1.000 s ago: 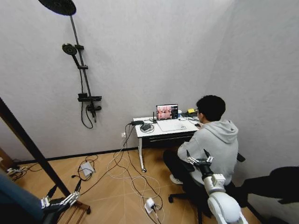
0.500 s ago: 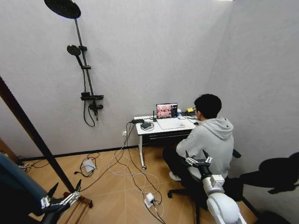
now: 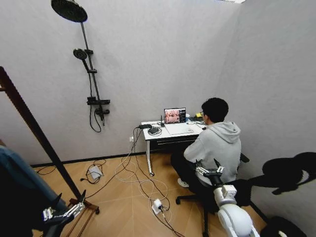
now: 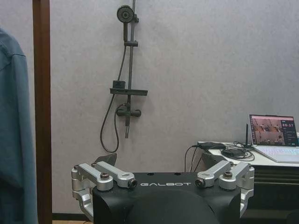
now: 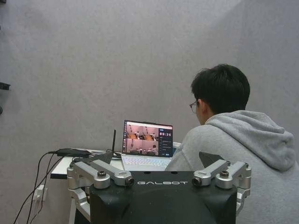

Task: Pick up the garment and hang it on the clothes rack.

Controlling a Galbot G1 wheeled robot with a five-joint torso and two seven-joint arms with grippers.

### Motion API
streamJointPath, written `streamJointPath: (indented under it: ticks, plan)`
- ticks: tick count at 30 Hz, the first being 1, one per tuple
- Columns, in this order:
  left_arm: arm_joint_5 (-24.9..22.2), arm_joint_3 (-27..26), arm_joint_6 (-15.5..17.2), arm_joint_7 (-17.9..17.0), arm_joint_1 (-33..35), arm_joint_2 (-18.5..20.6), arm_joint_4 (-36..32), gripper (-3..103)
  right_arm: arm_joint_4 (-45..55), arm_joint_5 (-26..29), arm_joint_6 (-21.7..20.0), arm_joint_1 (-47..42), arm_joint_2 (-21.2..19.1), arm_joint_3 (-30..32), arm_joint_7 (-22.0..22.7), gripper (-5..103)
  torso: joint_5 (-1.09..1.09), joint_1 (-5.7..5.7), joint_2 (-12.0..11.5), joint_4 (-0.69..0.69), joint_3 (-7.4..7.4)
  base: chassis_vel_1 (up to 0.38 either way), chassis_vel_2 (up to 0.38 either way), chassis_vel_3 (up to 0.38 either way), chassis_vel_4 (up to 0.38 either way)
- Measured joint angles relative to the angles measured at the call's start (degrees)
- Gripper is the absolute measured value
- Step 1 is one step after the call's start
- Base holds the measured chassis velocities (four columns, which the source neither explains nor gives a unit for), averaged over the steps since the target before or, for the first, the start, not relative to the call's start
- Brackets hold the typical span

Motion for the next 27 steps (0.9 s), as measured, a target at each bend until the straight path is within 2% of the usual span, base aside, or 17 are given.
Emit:
streamJointPath:
  ticks: [27]
  plan:
    - [0.0,0.0,0.0,0.0,0.0,0.0,0.0,100,0.21,-0.91,0.25,-0.71,0.46,-0.48,-0.06,100,0.0,0.0,0.0,-0.02,0.0,0.097,-0.069,-0.077,0.091]
